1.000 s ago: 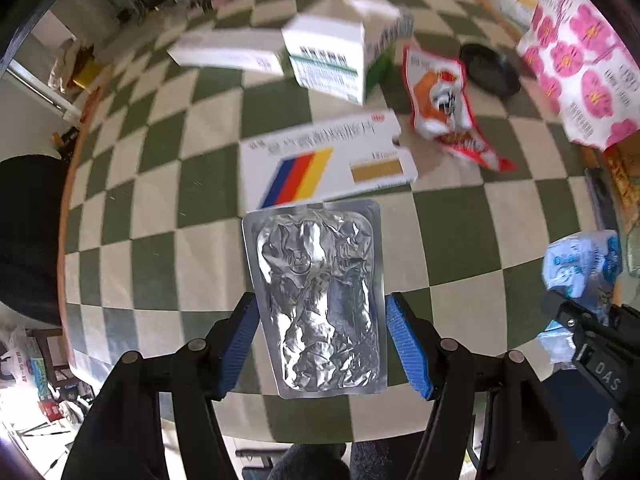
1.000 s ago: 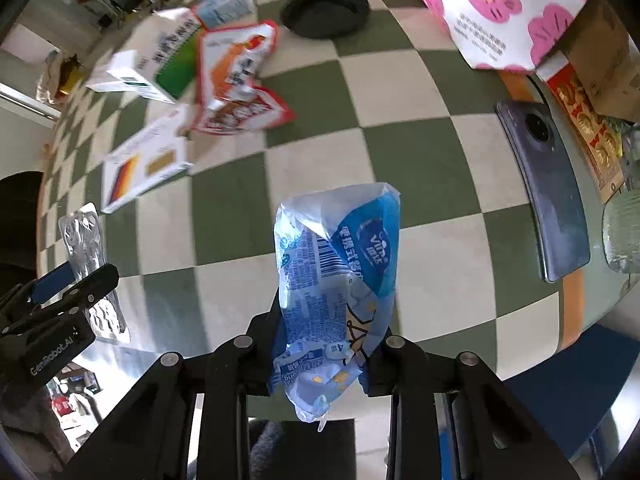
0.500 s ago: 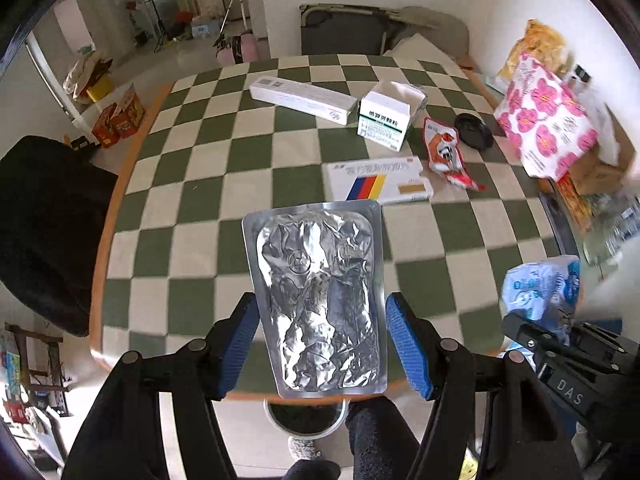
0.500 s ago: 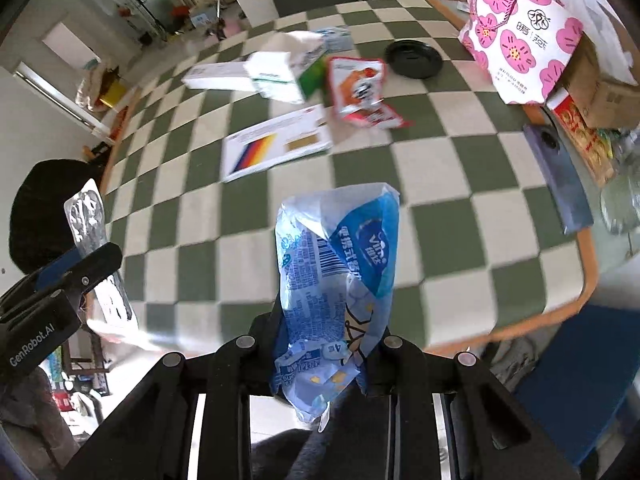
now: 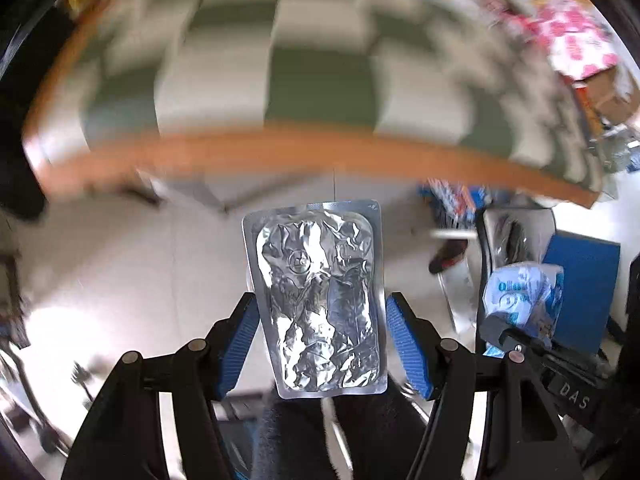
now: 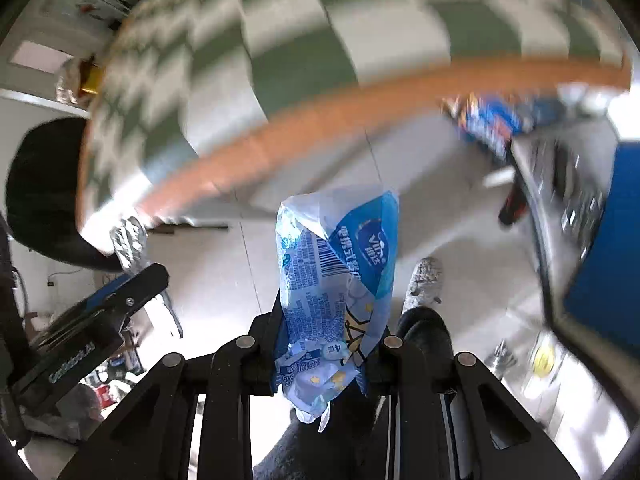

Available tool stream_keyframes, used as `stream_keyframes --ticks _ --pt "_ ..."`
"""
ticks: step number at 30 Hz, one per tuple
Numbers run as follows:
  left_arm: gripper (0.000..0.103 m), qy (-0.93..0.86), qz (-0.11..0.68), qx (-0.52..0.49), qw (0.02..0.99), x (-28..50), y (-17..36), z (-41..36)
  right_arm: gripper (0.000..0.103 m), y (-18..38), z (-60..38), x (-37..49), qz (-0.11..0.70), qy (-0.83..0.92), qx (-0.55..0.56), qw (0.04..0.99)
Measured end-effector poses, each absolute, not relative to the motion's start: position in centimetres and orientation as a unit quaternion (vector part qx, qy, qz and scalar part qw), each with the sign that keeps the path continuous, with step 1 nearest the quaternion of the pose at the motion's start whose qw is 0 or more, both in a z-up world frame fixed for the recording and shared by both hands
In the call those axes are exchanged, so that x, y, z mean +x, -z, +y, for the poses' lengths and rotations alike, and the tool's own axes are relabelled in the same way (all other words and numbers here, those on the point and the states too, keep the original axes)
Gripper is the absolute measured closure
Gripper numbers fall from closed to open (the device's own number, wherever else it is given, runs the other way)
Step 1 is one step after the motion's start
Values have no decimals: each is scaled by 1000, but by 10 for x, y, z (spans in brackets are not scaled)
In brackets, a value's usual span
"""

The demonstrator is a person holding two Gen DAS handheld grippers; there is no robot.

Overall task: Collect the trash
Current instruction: 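Carry blister pack and water pouch to the bin and release both, then grasp the white medicine box with the left tool while the right tool grasps the red snack packet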

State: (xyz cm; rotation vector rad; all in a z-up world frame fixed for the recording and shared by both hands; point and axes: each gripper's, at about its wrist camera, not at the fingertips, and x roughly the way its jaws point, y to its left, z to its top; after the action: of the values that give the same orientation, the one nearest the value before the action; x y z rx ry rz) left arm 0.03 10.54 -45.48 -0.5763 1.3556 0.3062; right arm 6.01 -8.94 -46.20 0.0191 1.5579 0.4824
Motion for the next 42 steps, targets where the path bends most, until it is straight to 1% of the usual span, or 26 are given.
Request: stream_keyframes --ticks 2,8,9,10,11,12,13,14,15,16,18,19,20,23,27,31,37,42 --pt "41 -134 632 -301 701 -3 510 116 75 504 -90 56 712 -204 20 671" --pt "40 -128 663 -365 641 5 649 137 72 639 -88 59 749 -186 65 633" --pt "39 -127 664 -374 635 6 665 139 72 662 -86 61 755 -187 72 624" --pt "35 -127 666 -382 628 8 685 141 70 690 -85 62 763 -186 82 614" --pt "31 -134 667 -383 625 9 701 144 64 709 -83 64 768 -186 90 606" --pt "18 -141 665 -383 626 8 713 146 58 729 -82 64 774 -189 96 597" --pt "6 -148 662 -383 627 6 723 148 55 753 -79 65 779 -193 98 588" --pt "2 -157 662 -381 626 5 737 149 45 767 -78 65 781 -194 95 586" --pt "2 -164 662 -379 625 3 743 150 33 781 -77 65 782 -194 92 585" --pt "2 -172 662 -375 626 2 750 151 27 795 -76 65 783 -194 84 584" --pt "2 -191 657 -355 637 -1 759 153 8 814 -74 67 784 -193 59 587" --pt "2 -204 656 -340 642 -3 761 153 5 821 -71 67 783 -189 36 591" --pt "2 -220 656 -315 650 -4 763 151 3 825 -68 66 779 -187 9 599" --pt "2 -242 664 -265 656 -10 764 149 2 823 -60 60 759 -181 -70 621" --pt "2 -240 672 -256 652 -19 754 144 2 812 -55 53 739 -175 -127 637" --pt "2 -244 676 -239 653 -26 734 137 2 789 -57 50 724 -171 -150 651" --pt "2 -243 673 -226 662 -36 692 129 2 735 -63 44 709 -175 -157 665" --pt "2 -244 666 -213 672 -45 646 118 2 682 -68 36 696 -186 -160 675"
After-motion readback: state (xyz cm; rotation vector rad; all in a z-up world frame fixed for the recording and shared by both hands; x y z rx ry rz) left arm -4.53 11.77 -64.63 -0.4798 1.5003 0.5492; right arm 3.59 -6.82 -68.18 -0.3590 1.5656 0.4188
